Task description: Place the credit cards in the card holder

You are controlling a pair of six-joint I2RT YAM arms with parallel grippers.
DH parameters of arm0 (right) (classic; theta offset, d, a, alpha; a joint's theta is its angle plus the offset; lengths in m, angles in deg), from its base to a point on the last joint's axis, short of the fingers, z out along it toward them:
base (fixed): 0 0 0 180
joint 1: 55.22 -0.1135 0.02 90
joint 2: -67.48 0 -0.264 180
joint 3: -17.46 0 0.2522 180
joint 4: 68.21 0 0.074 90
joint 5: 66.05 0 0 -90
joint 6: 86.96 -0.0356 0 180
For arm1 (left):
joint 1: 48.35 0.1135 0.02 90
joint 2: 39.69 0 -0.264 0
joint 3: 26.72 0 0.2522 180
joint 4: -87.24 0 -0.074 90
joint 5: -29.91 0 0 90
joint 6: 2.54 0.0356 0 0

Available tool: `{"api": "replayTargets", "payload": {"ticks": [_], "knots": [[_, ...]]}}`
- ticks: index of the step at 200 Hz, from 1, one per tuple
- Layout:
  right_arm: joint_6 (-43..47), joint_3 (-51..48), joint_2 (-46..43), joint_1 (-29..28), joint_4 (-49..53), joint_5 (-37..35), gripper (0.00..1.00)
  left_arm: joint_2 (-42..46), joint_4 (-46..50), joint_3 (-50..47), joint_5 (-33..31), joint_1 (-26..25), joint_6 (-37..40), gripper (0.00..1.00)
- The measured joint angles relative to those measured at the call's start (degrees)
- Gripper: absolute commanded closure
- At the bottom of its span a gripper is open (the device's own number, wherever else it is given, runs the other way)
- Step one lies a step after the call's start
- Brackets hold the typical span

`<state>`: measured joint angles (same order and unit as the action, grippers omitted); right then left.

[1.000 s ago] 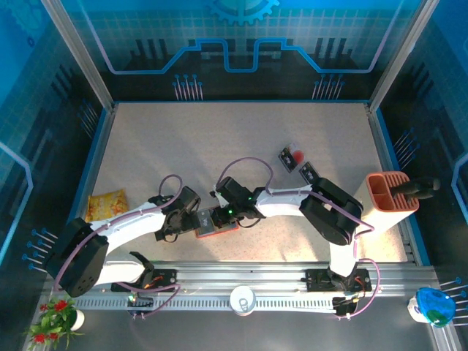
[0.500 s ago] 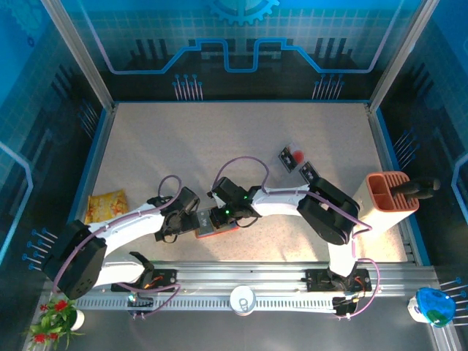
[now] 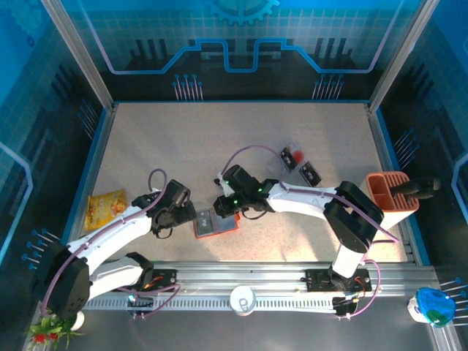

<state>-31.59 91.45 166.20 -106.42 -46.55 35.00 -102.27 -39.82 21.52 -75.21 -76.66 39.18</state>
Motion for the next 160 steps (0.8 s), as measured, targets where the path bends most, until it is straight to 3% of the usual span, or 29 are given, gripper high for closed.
{"api": "replayTargets", "payload": {"ticks": [62, 107, 160], "knots": [[0.2, -4.0, -0.2, 6.6, -2.3, 2.3, 0.96, 1.2, -2.4, 1.6, 4.4, -0.7, 0.1, 0.01], [0.2, -4.0, 2.4, 6.6, -4.0, 4.2, 0.98, -0.9, -5.5, 1.8, 4.9, -7.2, -2.8, 0.01], [1.2, -4.0, 4.9, 6.6, -4.1, 4.4, 0.99, -9.7, -9.0, 3.0, 4.5, -13.3, -5.5, 0.01]]}}
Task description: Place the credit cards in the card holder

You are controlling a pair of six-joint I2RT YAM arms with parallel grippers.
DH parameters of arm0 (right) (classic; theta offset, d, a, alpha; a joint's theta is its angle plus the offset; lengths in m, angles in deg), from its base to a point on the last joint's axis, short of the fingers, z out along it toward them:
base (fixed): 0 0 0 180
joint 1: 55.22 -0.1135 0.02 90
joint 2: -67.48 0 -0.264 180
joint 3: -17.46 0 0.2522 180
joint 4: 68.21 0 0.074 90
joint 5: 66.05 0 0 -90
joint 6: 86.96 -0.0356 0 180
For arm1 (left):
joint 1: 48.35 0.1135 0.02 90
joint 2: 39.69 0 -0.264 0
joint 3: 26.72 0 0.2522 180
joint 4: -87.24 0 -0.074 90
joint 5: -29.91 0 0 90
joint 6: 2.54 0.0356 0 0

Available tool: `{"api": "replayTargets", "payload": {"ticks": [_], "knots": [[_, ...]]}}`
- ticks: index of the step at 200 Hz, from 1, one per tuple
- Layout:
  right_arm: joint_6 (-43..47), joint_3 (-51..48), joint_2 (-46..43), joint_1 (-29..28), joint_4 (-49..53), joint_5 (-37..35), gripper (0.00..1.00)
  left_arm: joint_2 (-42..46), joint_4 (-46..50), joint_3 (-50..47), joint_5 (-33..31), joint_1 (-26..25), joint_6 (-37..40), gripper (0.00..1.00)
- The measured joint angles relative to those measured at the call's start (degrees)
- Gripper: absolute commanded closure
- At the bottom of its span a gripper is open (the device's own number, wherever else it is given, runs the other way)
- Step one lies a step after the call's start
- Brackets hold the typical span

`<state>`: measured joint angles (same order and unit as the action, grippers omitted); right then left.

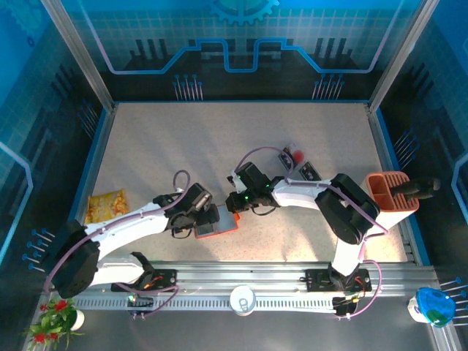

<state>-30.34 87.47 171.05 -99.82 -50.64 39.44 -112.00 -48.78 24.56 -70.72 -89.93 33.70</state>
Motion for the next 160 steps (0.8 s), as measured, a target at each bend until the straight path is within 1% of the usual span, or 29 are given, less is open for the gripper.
{"api": "replayTargets", "payload": {"ticks": [62, 139, 147, 160], "knots": [[0.0, 0.1, 3.2, -0.1, -1.9, 1.4, 1.0, -6.4, -3.3, 1.4, -0.3, -2.0, -0.3, 0.01], [-2.4, 0.1, 4.7, -0.1, -5.6, 3.3, 1.0, -7.5, -3.6, 1.4, -2.2, -2.2, -0.2, 0.01], [-2.6, 0.1, 4.7, -0.1, -5.7, 3.4, 1.0, -7.8, -3.6, 1.4, -2.5, -2.2, -0.2, 0.02], [-2.6, 0.1, 4.7, -0.1, -5.7, 3.4, 1.0, -8.4, -3.6, 1.3, -2.8, -2.2, -0.2, 0.07]]}}
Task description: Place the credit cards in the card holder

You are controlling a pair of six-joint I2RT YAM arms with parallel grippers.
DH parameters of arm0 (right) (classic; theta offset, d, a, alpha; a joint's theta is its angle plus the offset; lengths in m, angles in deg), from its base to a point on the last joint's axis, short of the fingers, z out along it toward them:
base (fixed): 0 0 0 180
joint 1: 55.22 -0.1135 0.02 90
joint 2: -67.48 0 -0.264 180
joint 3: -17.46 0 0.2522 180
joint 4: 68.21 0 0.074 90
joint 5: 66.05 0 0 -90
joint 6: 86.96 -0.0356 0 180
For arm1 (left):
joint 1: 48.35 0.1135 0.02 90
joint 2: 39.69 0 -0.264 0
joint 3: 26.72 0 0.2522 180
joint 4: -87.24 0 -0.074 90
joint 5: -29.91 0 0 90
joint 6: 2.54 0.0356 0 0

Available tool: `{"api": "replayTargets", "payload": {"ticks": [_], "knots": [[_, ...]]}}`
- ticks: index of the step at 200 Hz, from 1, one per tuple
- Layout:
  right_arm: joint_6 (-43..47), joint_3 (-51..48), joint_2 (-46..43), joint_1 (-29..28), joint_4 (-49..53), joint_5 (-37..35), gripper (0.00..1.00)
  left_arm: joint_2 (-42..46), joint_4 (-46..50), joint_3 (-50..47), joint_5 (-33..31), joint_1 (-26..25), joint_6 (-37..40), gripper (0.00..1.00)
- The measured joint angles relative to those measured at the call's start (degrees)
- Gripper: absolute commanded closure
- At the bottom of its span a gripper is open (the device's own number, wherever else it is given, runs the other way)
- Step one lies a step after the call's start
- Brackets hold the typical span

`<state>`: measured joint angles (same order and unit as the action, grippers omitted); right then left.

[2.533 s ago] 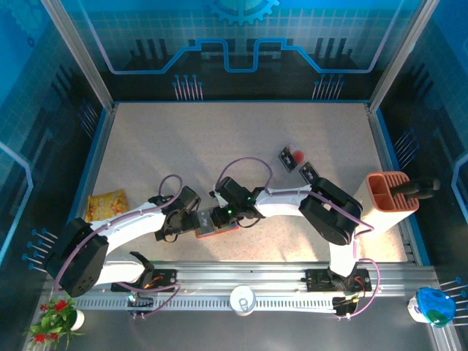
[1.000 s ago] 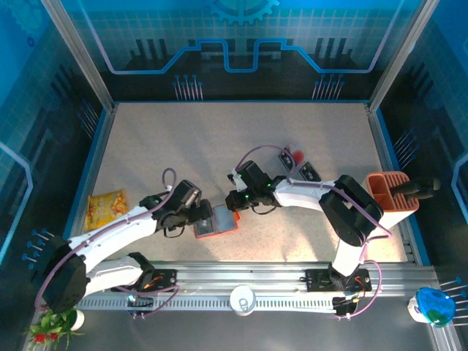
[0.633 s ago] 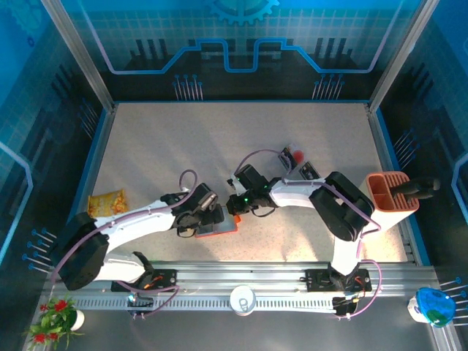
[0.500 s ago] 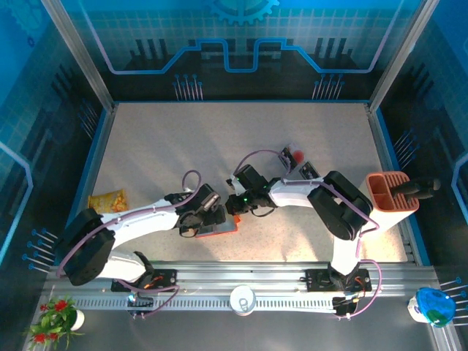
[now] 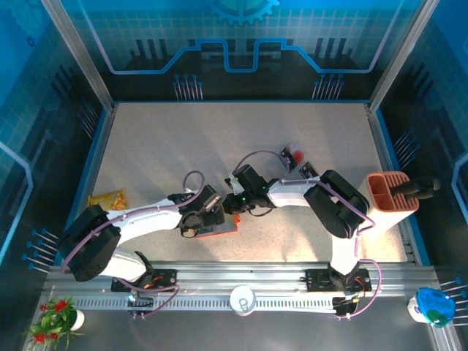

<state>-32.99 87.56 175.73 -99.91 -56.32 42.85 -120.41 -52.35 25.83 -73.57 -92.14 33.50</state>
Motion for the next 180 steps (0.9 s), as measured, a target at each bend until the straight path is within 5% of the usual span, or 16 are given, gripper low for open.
{"api": "replayTargets", "payload": {"ticks": [51, 100, 180], "knots": [[-0.8, -0.7, -1.1, 0.0, 0.1, -0.3, 0.94, 0.3, -1.0, -1.8, -1.3, 0.0, 0.3, 0.2], [-3.5, -3.8, -4.5, 0.0, -1.2, -0.9, 0.8, 1.7, -2.1, -3.1, -1.4, 0.0, 0.2, 0.21], [-5.8, -3.8, -2.9, -1.3, -4.2, -0.6, 0.73, 2.7, -3.1, -4.1, -1.5, 0.0, 0.2, 0.2]]}}
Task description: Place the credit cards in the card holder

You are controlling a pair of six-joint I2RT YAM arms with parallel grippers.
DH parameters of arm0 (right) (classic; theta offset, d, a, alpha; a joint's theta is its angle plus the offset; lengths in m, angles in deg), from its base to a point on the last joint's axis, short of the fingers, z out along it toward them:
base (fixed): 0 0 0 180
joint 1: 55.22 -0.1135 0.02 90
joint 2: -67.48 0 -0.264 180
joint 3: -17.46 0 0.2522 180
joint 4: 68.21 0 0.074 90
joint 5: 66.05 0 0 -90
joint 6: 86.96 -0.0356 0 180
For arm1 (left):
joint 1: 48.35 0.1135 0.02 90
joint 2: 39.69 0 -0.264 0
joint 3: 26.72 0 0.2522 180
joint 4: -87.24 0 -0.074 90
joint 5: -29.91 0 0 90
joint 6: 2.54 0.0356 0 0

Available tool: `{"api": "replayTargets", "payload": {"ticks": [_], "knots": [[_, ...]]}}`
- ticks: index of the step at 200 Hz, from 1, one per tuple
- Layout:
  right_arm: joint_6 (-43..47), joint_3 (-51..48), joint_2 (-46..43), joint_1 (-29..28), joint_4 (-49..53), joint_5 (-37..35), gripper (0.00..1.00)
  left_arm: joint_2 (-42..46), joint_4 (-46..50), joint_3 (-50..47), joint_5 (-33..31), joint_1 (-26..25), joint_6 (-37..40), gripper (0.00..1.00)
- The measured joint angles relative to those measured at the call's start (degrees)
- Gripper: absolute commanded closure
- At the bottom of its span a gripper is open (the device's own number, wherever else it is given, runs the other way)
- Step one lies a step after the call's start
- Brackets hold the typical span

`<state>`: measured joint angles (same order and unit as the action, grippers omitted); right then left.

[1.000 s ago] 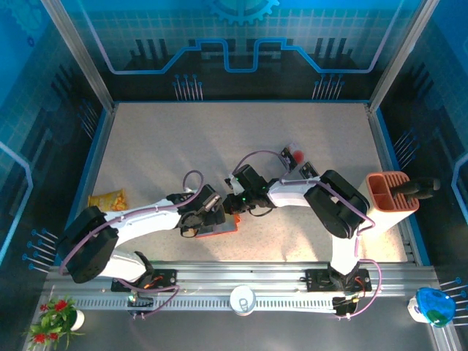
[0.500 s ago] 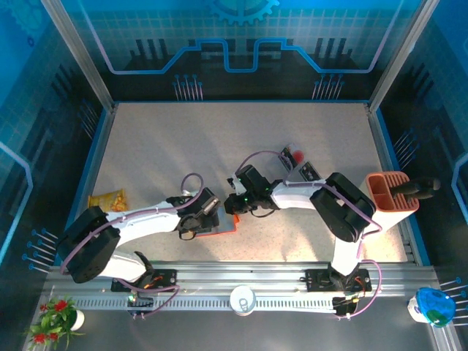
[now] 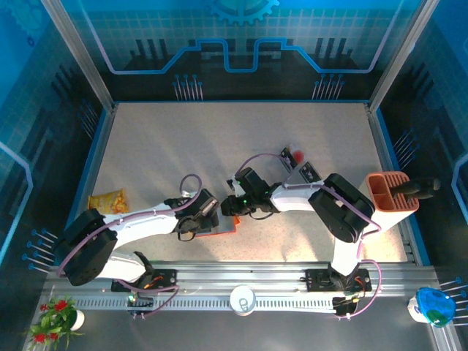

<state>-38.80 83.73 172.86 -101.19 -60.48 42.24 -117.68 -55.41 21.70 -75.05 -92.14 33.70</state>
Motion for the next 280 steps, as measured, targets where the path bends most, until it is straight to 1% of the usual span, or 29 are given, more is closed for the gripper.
{"api": "replayTargets", "payload": {"ticks": [40, 56, 93, 108, 136, 180, 197, 216, 247, 280], "knots": [[-1.1, 0.7, 1.1, -0.2, -1.1, 0.7, 0.74, 0.8, -0.5, -0.5, 0.0, 0.0, -0.1, 0.2], [-1.7, 0.7, 1.1, -0.2, -1.4, 1.0, 0.75, 1.2, -0.8, -0.9, 0.0, 0.0, -0.2, 0.19], [-2.4, 0.9, 0.9, -0.9, -1.1, 1.8, 0.74, 4.3, 0.3, -1.2, 0.0, 0.0, -0.3, 0.06], [-2.4, 1.5, 0.3, -1.7, -0.1, 1.7, 0.71, 8.1, 2.3, -1.2, -0.7, 0.0, -0.3, 0.04], [-2.6, 4.2, -1.3, -3.4, 1.7, 1.4, 0.64, 17.2, 7.4, -1.3, -2.9, 0.6, -0.2, 0.03], [-2.7, 9.6, -1.3, -6.3, 3.4, 0.3, 0.59, 30.4, 13.0, -2.5, -3.5, 5.6, -0.1, 0.03], [-2.8, 12.2, 0.2, -7.3, 3.9, 0.1, 0.59, 34.1, 14.9, -3.3, -3.5, 7.1, -0.1, 0.02], [-3.0, 14.6, 2.7, -8.4, 4.4, 0.2, 0.59, 36.3, 17.0, -4.2, -3.8, 8.2, -0.2, 0.03], [-3.5, 17.3, 7.8, -9.9, 4.5, 0.2, 0.59, 37.7, 18.3, -5.2, -4.1, 8.8, -0.3, 0.03], [-4.3, 17.9, 11.5, -10.6, 4.0, 0.8, 0.59, 38.4, 18.2, -5.2, -4.1, 8.8, -0.3, 0.02]]}}
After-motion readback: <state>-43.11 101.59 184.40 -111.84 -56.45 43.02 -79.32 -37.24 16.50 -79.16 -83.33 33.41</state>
